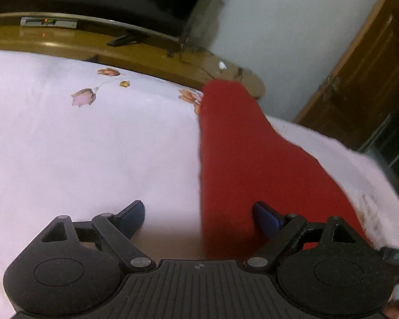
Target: Fold small clothes
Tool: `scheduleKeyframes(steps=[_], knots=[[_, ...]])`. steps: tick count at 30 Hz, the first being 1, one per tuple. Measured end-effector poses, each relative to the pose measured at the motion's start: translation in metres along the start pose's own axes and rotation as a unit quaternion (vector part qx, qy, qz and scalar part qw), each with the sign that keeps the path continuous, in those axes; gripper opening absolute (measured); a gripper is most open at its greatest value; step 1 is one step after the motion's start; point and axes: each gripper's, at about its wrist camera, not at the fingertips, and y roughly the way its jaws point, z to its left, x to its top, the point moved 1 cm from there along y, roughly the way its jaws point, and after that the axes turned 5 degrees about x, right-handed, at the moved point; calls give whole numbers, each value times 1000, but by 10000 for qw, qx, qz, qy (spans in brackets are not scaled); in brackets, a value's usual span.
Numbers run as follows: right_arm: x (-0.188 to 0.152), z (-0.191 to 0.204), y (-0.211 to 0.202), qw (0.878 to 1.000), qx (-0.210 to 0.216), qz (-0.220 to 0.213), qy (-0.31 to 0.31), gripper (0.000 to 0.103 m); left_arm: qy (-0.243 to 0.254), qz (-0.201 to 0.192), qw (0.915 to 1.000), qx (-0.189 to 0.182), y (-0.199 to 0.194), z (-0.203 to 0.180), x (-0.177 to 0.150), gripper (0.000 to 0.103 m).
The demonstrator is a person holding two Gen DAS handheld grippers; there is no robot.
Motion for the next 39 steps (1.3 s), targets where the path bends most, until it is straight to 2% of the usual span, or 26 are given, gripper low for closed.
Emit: scheduleKeyframes(steps=[2, 4, 7, 8, 10, 13, 15, 16, 17, 18, 19, 22, 27, 28, 29, 30, 31, 32, 34, 37, 39], knots=[[-1, -20, 5, 9983, 269, -22, 520, 13, 46, 10, 10000, 53, -6, -3, 3, 84], [1, -17, 0, 9985, 291, -100, 457, 14, 192, -196, 9996, 38, -16, -7, 7, 74], [5, 0, -11, 9988, 377, -302, 13, 13, 217, -83, 9997, 116, -7, -7, 8, 74], [7, 0, -11, 9990, 287, -343, -70, 13, 153, -38, 9998, 102, -3, -6, 6, 77], [9, -9, 1, 9996, -12, -289, -26, 13, 192, -79, 9997, 135, 1, -7, 3, 83], [9, -21, 5, 9992, 146, -241, 277, 15, 282, -120, 9994, 154, -5, -9, 10, 83], [13, -15, -1, 9995, 257, -107, 151, 24, 270, -276, 9992, 87, -11, -3, 17, 83], [18, -13, -5, 9996, 210, -178, 85, 32, 172, -293, 9994, 14, -11, 3, 21, 83], [23, -13, -10, 9993, 218, -299, 36, 53, 42, -325, 9994, -51, -10, 9, 25, 83], [30, -16, -16, 9986, 241, -477, 62, 63, -33, -336, 9994, -89, -9, 13, 28, 82], [36, -20, -18, 9974, 283, -651, 97, 63, -85, -311, 9994, -125, -6, 16, 32, 83], [65, -33, -4, 9966, 369, -645, 361, 52, -90, -235, 9995, -181, 10, 16, 43, 82], [90, -35, 44, 9992, 299, -126, 215, 45, -259, -34, 9991, -330, 33, 13, 50, 82], [91, -33, 49, 9994, 295, -102, 135, 40, -262, -24, 9992, -314, 35, 12, 50, 82], [91, -31, 53, 9996, 276, -83, 14, 19, -259, -16, 9992, -291, 37, 12, 49, 82], [90, -27, 54, 9996, 218, -89, -168, 8, -258, -27, 9993, -271, 38, 11, 48, 82], [87, -20, 50, 9985, 97, -273, -462, 8, -206, -121, 9994, -263, 36, 8, 48, 75], [81, -9, 41, 9937, 6, -671, -893, 8, -116, -193, 9995, -223, 36, 6, 49, 74], [68, 8, 30, 9832, -204, -1022, -1500, 8, 99, -225, 9997, -88, 37, -2, 50, 74], [52, 6, 40, 9740, -760, -1006, -1881, 8, 384, -55, 9991, 171, 48, -15, 51, 74], [50, -8, 55, 9770, -968, -822, -1711, 9, 502, -35, 9982, 324, 51, -21, 53, 78]])
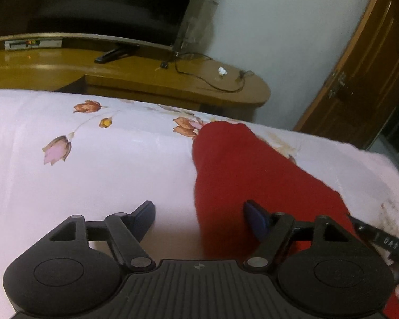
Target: Fold small clothes
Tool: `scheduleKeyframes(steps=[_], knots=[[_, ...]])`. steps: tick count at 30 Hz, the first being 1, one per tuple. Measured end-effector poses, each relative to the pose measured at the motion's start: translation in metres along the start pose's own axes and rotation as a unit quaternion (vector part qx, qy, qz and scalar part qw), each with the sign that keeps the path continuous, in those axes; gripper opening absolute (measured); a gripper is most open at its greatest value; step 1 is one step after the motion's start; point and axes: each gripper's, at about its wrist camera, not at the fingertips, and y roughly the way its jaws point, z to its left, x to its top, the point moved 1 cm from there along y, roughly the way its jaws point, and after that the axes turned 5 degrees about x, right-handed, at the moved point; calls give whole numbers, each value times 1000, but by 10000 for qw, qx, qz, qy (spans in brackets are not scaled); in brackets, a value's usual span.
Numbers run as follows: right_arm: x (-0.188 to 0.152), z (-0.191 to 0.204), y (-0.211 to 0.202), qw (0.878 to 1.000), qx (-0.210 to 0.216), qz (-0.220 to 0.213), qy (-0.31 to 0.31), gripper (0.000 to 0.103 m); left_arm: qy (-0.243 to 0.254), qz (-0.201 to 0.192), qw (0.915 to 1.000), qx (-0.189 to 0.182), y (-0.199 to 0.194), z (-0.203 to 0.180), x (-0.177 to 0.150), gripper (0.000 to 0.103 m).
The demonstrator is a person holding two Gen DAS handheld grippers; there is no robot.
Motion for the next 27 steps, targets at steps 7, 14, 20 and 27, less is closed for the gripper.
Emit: scheduleKeyframes(steps=[7, 14, 20, 27], knots=[[10, 3, -15, 9997, -187, -112, 118, 30, 448, -658, 9968, -61, -47, -6, 15, 79], [20, 73, -12, 9900, 227, 398, -1333, 23, 1253, 9, 9897, -695, -17, -56, -9, 81], [12, 76, 10, 9817, -467, 845, -1642, 23, 1402, -363, 9864, -779, -47, -52, -4, 75], [-3, 83, -47, 9827, 107, 543, -1766, 22, 1510, -49, 9870, -546, -59, -38, -33, 74]])
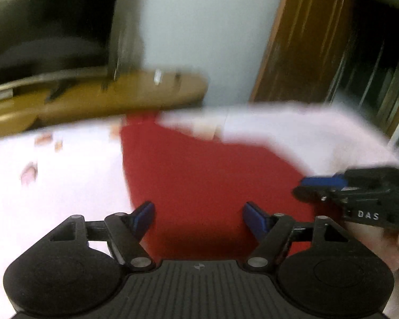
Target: Fold small clothes
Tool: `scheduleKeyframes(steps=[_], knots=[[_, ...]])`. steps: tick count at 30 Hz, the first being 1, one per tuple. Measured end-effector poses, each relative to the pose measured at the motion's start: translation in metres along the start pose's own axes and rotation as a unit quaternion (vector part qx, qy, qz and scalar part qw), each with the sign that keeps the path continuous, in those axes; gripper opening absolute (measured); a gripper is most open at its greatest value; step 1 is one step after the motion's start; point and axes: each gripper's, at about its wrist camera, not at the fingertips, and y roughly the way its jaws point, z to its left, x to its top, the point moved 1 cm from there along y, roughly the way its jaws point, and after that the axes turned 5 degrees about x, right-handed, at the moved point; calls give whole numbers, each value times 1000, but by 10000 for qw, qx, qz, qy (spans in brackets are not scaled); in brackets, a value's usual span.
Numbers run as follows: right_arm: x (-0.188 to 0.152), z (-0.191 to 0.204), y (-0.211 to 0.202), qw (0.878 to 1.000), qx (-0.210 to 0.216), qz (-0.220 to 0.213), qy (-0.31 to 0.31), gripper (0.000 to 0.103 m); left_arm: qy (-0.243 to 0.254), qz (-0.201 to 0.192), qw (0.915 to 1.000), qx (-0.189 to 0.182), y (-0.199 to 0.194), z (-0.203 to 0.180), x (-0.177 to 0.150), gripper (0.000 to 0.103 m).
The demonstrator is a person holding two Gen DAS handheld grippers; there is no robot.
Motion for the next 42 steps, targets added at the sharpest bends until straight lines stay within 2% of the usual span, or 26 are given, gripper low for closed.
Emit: scheduleKeyframes(steps=[1, 2, 3, 4, 6, 9, 12, 13, 14, 16, 19, 22, 23, 24, 25, 26, 27, 30, 31, 32, 34, 36, 37, 39, 41, 42], knots=[[-8, 3, 13, 9992, -155, 327, -161, 22, 54, 40, 10000, 40, 6, 0, -6, 81], [-16, 4, 22, 9980, -283, 494, -280, 23, -165, 100, 9998, 9, 11, 6, -6, 83], [-18, 4, 22, 9984, -331, 357, -288, 23, -510, 226, 9984, -126, 11, 15, -4, 83], [-15, 3, 22, 9983, -357, 410, -211, 22, -694, 236, 9971, -198, 7, 20, -3, 78], [-6, 5, 15, 9979, -423, 478, -138, 22, -495, 60, 9987, -131, -14, 19, -5, 75], [-3, 15, -16, 9988, -301, 202, -339, 25, -428, -39, 9990, -136, -46, 23, -25, 75], [-18, 25, -37, 9992, 6, 204, -348, 26, -430, 370, 9984, -57, -44, 22, -52, 75], [-28, 29, -28, 9982, 21, 407, -439, 23, -415, 420, 9983, -12, -36, 22, -56, 75], [-41, 29, -14, 9947, -148, 820, -607, 21, -489, 366, 9981, -25, -36, 25, -58, 75], [-52, 25, -11, 9963, -156, 631, -566, 21, -684, 392, 9969, -30, -47, 28, -55, 73], [-41, 27, -24, 9975, -163, 575, -369, 24, -688, 165, 9975, -36, -71, 31, -59, 72], [-40, 35, -47, 9988, 114, 251, -404, 26, -631, 487, 9967, 119, -63, 33, -78, 72], [-45, 36, -45, 9984, 166, 312, -443, 24, -563, 363, 9977, 141, -60, 32, -85, 74], [-53, 35, -32, 9967, 30, 654, -486, 24, -468, 299, 9983, 175, -60, 31, -87, 74], [-62, 32, -19, 9955, -77, 773, -538, 24, -518, 333, 9979, 201, -61, 31, -85, 74], [-65, 30, -17, 9971, -91, 563, -503, 24, -539, 383, 9975, 251, -63, 29, -82, 74], [-61, 29, -15, 9977, -105, 574, -354, 24, -466, 382, 9976, 346, -67, 27, -81, 74], [-49, 27, -20, 9979, -137, 638, -31, 26, -428, 118, 9979, 469, -94, 19, -80, 75], [-47, 28, -29, 9983, -174, 560, 76, 31, -429, 69, 9981, 435, -101, 18, -83, 78], [-46, 30, -42, 9991, -157, 360, 149, 39, -428, 98, 9980, 454, -101, 17, -87, 80], [-52, 33, -60, 9997, -186, 108, 73, 43, -344, 446, 9967, 591, -90, 19, -98, 80], [-66, 31, -38, 9959, -464, 770, -58, 48, -48, 393, 9963, 761, -84, 13, -107, 80], [-71, 28, -37, 9964, -471, 706, 4, 47, -2, 427, 9957, 826, -87, 10, -106, 80], [-64, 20, -46, 9959, -322, 679, 509, 46, -231, 284, 9972, 651, -103, 11, -104, 80], [-62, 17, -65, 9971, -223, 340, 646, 54, -281, 237, 9968, 709, -111, 9, -101, 80], [-62, 17, -72, 9973, -245, 257, 636, 55, -256, 208, 9969, 716, -116, 8, -100, 80]])
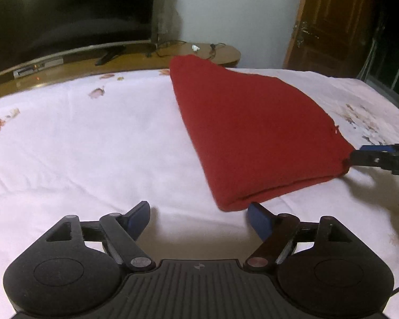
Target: Fold small clothes
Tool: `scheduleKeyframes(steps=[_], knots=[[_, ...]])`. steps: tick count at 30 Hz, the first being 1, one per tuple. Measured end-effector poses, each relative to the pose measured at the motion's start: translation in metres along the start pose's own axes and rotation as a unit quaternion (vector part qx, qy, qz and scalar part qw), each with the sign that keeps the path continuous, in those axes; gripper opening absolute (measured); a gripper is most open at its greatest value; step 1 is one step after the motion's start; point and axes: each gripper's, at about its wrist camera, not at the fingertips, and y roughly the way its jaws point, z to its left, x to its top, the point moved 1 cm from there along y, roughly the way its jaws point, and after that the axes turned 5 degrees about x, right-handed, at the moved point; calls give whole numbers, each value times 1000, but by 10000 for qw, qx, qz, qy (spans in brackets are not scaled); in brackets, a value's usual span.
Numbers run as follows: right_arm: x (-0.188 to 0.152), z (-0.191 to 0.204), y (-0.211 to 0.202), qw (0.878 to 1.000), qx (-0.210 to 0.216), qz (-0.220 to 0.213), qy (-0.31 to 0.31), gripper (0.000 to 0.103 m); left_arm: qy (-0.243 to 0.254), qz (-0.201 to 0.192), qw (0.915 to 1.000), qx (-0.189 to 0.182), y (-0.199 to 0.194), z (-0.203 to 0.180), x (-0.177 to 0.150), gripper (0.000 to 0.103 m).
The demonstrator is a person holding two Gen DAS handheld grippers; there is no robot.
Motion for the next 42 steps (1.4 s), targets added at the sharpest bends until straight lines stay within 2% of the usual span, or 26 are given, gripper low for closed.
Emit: scheduleKeyframes(steps=[3, 6, 9, 11, 15, 19, 21, 26, 28, 30, 32, 34, 37, 42], knots=[[-4, -10, -8, 9993, 153, 33, 331, 55, -30, -110, 9999, -65, -9, 0, 3, 80], [-8, -22, -12, 9967, 277, -17, 762, 62, 9, -162, 9998, -79, -14, 1, 5, 80], [-10, -32, -16, 9921, 453, -76, 1165, 63, 22, -174, 9998, -78, -8, -6, 9, 82], [-8, -36, -16, 9891, 564, -96, 1360, 66, 17, -194, 9998, -80, -4, -5, 14, 88], [-1, -51, -7, 9840, 666, -113, 1648, 69, 46, -163, 9998, -86, 7, -4, 23, 90], [7, -72, 9, 9777, 779, -78, 1948, 69, -218, -65, 9992, -334, 23, 2, 32, 90], [13, -82, 17, 9758, 744, -67, 2056, 69, -556, 14, 9964, -645, 33, 12, 38, 90], [32, -87, 31, 9775, 877, -82, 1914, 69, -1228, 145, 9870, -1024, 68, 36, 55, 89], [39, -88, 40, 9764, 1028, 13, 1899, 70, -1533, 197, 9803, -1232, 83, 44, 60, 88], [43, -94, 52, 9732, 1124, 107, 2004, 70, -1868, 310, 9697, -1547, 98, 51, 63, 88], [42, -103, 60, 9690, 1150, 169, 2181, 71, -1963, 471, 9631, -1780, 112, 53, 65, 86], [39, -110, 66, 9621, 1326, 280, 2367, 74, -1905, 616, 9623, -1841, 123, 51, 67, 83], [34, -117, 71, 9577, 1527, 349, 2414, 78, -1855, 584, 9609, -1974, 131, 49, 70, 83], [41, -122, 80, 9509, 1859, 403, 2439, 79, -2120, 631, 9479, -2293, 147, 54, 75, 83]])
